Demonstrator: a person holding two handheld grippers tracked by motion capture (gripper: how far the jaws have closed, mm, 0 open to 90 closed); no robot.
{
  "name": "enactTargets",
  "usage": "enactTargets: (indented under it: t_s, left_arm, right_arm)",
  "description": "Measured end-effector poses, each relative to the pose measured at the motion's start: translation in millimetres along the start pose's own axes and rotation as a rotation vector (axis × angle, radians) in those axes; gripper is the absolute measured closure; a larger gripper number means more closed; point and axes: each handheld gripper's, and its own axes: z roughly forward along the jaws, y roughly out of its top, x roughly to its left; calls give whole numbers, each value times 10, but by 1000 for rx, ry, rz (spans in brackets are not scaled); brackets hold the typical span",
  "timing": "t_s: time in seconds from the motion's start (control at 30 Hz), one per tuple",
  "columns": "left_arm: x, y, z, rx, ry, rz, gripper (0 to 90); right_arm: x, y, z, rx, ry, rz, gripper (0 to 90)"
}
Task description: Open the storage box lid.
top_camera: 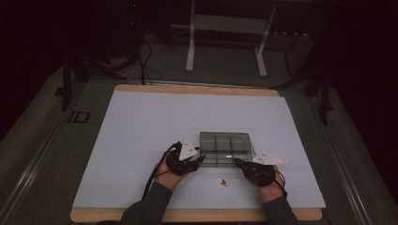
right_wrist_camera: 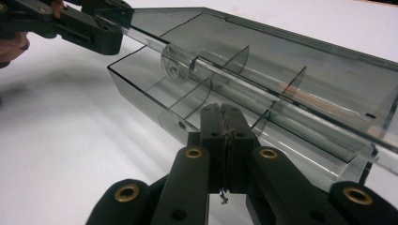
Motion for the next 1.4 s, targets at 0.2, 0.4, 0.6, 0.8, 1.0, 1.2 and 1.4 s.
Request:
enactTargets:
  t_s: [0.2,0.4,0.6,0.8,1.0,1.2,1.4]
  left_arm:
    - [14,51,-21,-13,14,8,612]
    - [33,134,-16,-29,24,27,611]
    - [68,215,-30,-62,42,35,608]
    - [127,289,-32,-77,51,38,621]
    - [186,356,-24,-84,45,28,660]
    - [210,400,-2,-84,52,28,681]
    - [220,406,32,-76,53,36,686]
  right_arm:
    - [-14,-3,-3,2,-1,4,889]
    - [-24,-6,-4,-1,3,5,883]
    - [-30,-9,-7,-1,6,11,881]
    - [-32,-9,-7,-1,8,14,881]
    - [-34,-9,-7,-1,9,16,881]
    - [-38,-11,-8,-2,10,15,881]
    - [-39,-12,-9,-2,10,15,880]
